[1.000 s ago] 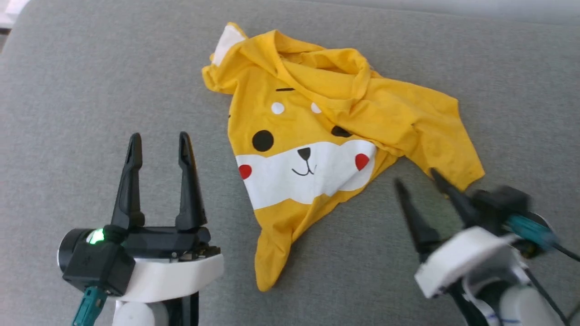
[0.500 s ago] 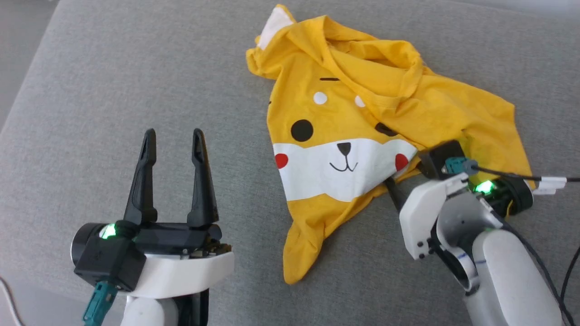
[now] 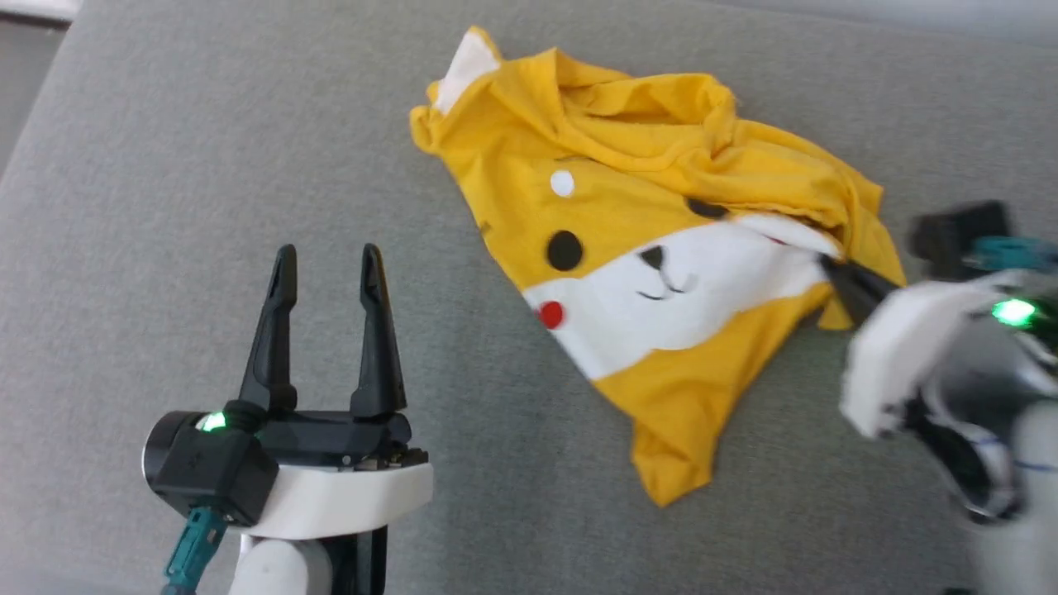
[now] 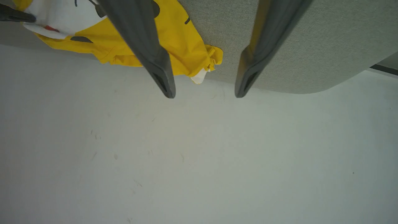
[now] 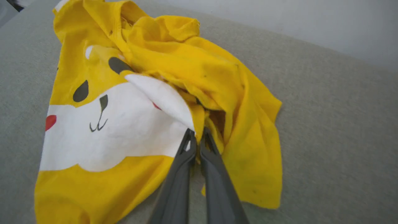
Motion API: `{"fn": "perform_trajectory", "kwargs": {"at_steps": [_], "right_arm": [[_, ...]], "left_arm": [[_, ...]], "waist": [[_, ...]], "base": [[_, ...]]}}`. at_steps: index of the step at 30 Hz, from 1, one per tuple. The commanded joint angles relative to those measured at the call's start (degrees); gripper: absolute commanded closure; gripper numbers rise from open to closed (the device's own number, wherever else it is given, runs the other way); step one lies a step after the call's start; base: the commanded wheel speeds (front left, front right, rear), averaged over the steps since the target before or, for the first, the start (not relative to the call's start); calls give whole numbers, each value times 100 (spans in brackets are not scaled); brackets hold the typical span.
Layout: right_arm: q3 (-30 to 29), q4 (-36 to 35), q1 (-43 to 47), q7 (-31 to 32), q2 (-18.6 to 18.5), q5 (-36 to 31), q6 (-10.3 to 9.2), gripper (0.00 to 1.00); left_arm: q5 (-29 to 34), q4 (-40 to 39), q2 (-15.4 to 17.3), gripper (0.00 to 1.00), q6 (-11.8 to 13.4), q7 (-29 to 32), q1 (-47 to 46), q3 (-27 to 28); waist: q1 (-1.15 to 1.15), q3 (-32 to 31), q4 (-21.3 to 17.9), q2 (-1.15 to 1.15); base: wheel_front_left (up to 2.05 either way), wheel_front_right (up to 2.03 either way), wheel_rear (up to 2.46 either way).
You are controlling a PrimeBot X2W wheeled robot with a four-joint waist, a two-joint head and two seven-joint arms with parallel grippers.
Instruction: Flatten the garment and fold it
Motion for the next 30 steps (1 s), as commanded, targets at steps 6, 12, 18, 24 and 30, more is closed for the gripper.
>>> {"fn": "perform_trajectory", "kwargs": {"at_steps": [6, 12, 18, 24, 30], "right_arm": [[-1346, -1432, 1333, 1155, -555, 725, -12, 100], [-2053, -1704, 3248, 2268, -696, 829, -12, 100], [-1577, -1841, 3189, 1414, -268, 1027, -12, 0], [-633, -2350, 2764, 703, -273, 1810, -12, 0], [-906, -3012, 2113, 475, -572, 1946, -12, 0]], "left_arm": [[-60, 90, -29, 0, -73, -27, 85, -16], [-68, 139, -30, 0, -117, -27, 127, -28], [-22, 238, -30, 0, -189, -27, 171, 5], [15, 311, -30, 0, -241, -27, 200, 18], [46, 254, -30, 0, -264, -27, 191, 60]], "waist": [[-1, -440, -645, 0], [-1, -432, -760, 0], [-1, -471, -925, 0], [-1, -564, -1044, 0], [-1, -442, -1084, 0]], "base": [[0, 0, 0], [0, 0, 0], [0, 0, 0], [0, 0, 0], [0, 0, 0]]}}
